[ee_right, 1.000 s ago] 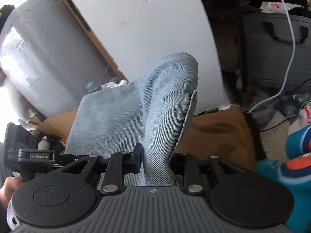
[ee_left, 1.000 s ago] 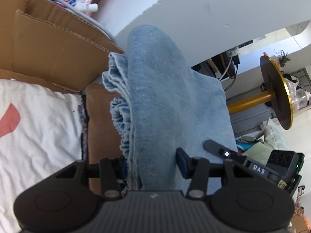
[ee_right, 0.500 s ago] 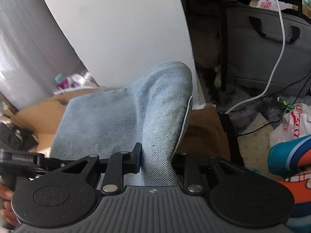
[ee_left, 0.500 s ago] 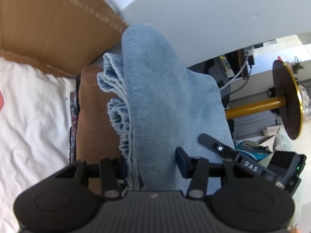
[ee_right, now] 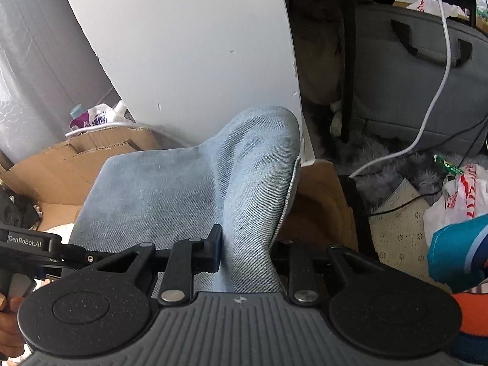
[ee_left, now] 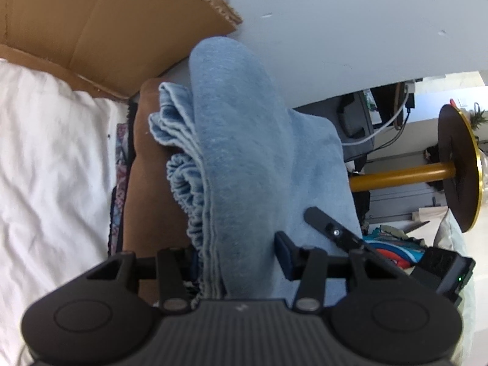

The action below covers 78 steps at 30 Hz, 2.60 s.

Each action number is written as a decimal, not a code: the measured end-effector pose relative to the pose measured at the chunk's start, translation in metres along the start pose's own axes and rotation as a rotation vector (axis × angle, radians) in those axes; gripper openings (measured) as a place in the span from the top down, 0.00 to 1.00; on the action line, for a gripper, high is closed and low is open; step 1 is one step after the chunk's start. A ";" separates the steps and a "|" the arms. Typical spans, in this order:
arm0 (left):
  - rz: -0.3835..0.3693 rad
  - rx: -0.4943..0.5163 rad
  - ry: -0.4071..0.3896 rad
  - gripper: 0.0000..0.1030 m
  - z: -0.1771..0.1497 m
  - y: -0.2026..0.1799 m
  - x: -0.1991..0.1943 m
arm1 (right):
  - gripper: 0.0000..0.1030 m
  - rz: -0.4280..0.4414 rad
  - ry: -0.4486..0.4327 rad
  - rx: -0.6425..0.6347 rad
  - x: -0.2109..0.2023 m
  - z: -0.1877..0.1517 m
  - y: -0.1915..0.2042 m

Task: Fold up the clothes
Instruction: 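Carry the held stack with both grippers toward the brown pile, then lower the stack onto the brown pile and open both grippers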

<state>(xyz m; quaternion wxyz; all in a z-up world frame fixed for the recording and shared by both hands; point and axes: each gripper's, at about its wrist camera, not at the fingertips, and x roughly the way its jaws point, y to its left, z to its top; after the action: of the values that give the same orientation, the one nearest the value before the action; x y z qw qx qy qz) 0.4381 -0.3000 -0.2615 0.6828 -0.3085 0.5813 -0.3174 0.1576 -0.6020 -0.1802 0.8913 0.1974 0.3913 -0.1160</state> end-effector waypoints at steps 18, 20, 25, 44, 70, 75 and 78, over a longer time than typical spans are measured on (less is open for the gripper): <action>0.358 0.271 0.025 0.46 0.029 -0.031 -0.050 | 0.74 -0.021 -0.044 0.036 0.028 -0.016 -0.012; 0.368 0.310 0.012 0.47 0.034 -0.048 -0.054 | 0.74 -0.024 -0.048 0.055 0.030 -0.017 -0.014; 0.391 0.393 0.032 0.62 0.037 -0.075 -0.036 | 0.73 -0.032 -0.051 0.058 0.030 -0.018 -0.014; 0.546 0.561 0.122 0.74 0.010 -0.064 0.038 | 0.55 -0.262 -0.128 -0.116 0.012 -0.006 0.005; 0.595 0.694 -0.023 0.44 0.017 -0.060 0.046 | 0.58 -0.148 -0.049 -0.091 0.112 0.029 0.005; 0.577 0.662 -0.026 0.34 0.031 -0.052 0.049 | 0.58 -0.133 -0.041 -0.040 0.117 0.030 -0.004; 0.582 0.660 -0.030 0.46 0.037 -0.055 0.041 | 0.58 -0.135 -0.048 -0.048 0.105 0.031 0.002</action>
<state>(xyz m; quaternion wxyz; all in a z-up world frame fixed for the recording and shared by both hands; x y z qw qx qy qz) 0.4756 -0.3644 -0.2378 0.8141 0.0981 0.5014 -0.2762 0.2488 -0.6192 -0.2383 0.8950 0.1465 0.3850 -0.1709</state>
